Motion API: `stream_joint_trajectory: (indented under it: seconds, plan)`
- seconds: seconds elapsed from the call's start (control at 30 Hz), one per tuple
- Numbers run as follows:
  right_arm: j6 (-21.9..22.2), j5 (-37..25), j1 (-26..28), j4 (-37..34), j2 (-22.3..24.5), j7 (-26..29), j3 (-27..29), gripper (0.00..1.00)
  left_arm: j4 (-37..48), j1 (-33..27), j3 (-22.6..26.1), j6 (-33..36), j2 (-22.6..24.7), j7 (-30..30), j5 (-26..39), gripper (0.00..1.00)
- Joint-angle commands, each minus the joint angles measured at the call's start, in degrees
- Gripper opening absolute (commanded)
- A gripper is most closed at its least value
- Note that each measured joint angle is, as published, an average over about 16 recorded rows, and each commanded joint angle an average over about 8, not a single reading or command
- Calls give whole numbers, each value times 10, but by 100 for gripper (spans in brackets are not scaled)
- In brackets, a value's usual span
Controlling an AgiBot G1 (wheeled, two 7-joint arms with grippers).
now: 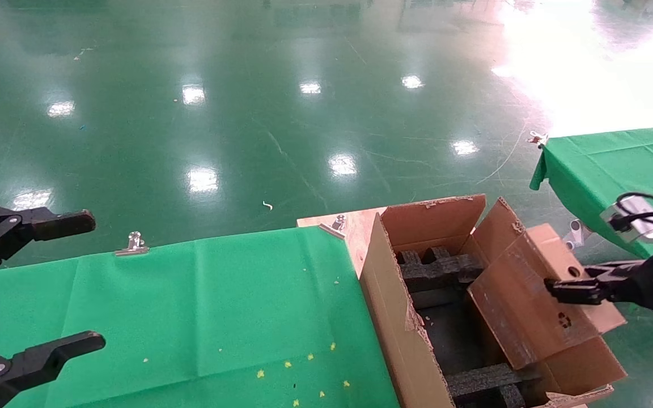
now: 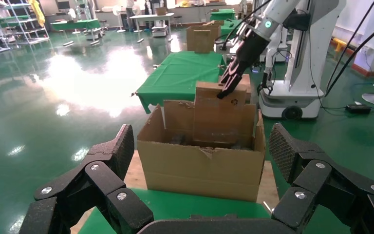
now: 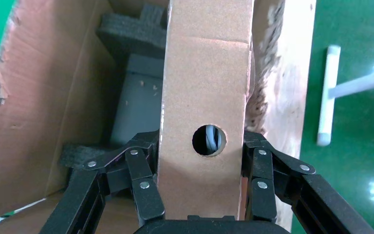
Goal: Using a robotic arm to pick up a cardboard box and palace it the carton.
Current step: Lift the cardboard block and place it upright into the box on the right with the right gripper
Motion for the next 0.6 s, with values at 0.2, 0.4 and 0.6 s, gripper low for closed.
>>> stream_joint_trajectory:
  seconds: [0.2,0.4,0.6]
  plan:
    - [56,-25,-33,1,-26,68,-27,0,0,0,0,0,0,0,0,100]
    - [101,-41,-57,4,-45,110,-44,0,0,0,0,0,0,0,0,100]
    - [138,-47,-73,4,-59,127,-51,0,0,0,0,0,0,0,0,100]
